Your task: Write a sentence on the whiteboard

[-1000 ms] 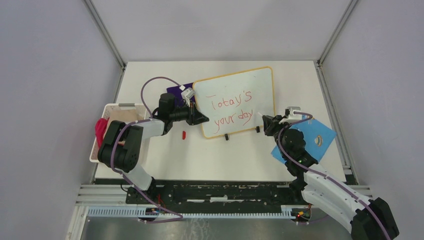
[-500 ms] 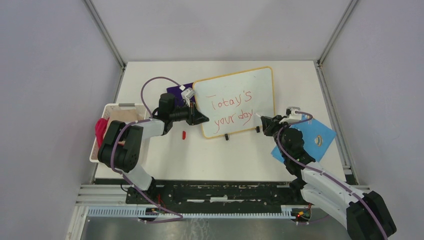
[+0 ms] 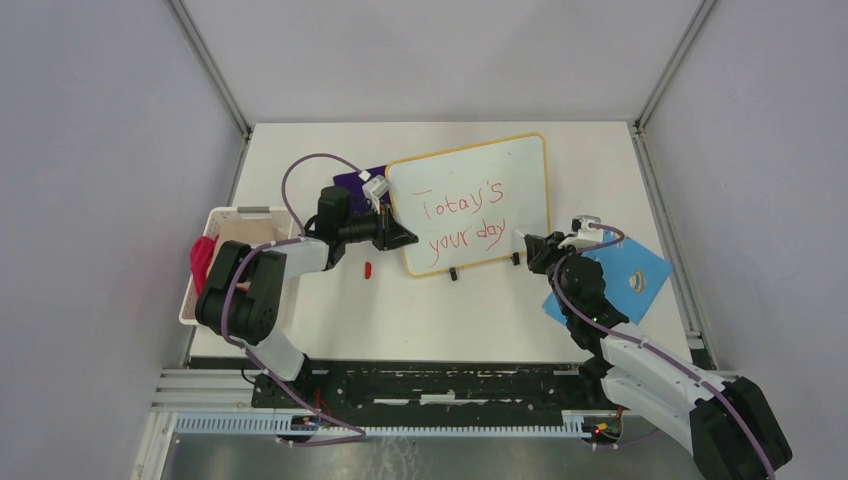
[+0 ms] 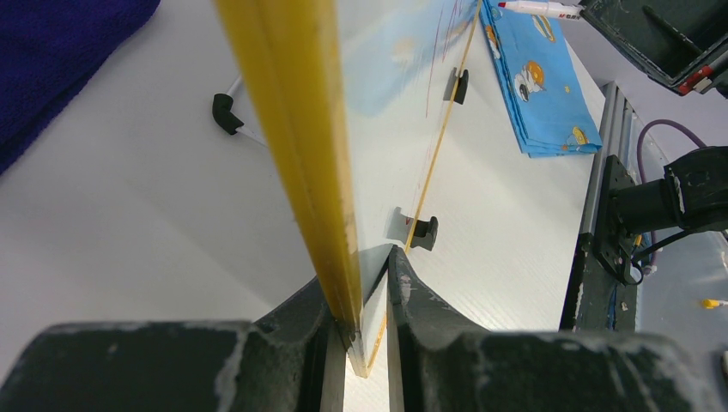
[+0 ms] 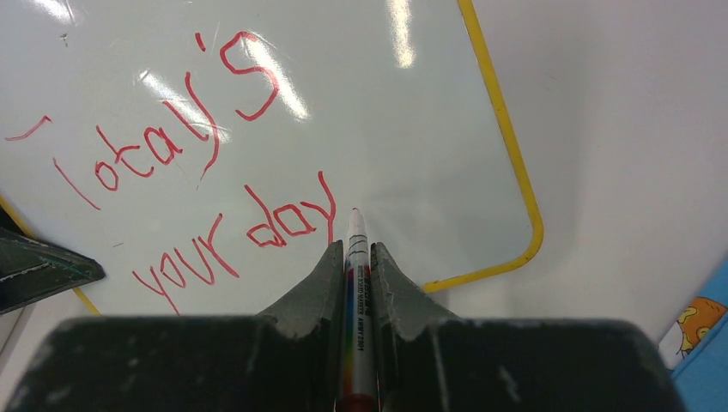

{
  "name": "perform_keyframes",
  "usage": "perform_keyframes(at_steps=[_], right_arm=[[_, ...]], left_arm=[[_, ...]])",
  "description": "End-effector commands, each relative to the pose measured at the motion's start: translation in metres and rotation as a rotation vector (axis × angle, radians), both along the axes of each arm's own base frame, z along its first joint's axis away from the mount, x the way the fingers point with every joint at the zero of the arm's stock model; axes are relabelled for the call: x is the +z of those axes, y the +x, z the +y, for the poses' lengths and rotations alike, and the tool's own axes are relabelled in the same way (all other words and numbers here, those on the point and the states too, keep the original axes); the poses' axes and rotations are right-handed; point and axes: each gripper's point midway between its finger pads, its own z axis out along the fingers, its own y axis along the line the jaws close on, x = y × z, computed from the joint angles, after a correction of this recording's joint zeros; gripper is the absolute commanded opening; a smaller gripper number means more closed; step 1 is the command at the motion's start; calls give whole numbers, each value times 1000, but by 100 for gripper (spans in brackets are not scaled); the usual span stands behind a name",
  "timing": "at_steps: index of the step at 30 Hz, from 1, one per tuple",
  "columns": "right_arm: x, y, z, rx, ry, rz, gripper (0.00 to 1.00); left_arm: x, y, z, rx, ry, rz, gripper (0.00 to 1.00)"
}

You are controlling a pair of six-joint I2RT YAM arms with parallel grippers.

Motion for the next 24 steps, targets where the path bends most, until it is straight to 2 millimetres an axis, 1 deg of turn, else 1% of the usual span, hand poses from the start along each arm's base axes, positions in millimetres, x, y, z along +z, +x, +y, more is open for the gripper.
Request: perform_keyframes(at_steps=[1,19,24], right_arm=[[8,4,-4,-26,6,-26,0],[3,10,-3,-33,-14,-4,0],[-2,11,-1,-31,-22,7,0]], left_arm=[[-67,-10,22,70,211,102,2],[-66,-10,22,68,209,101,2],[-67,-11,22,68,210,101,2]])
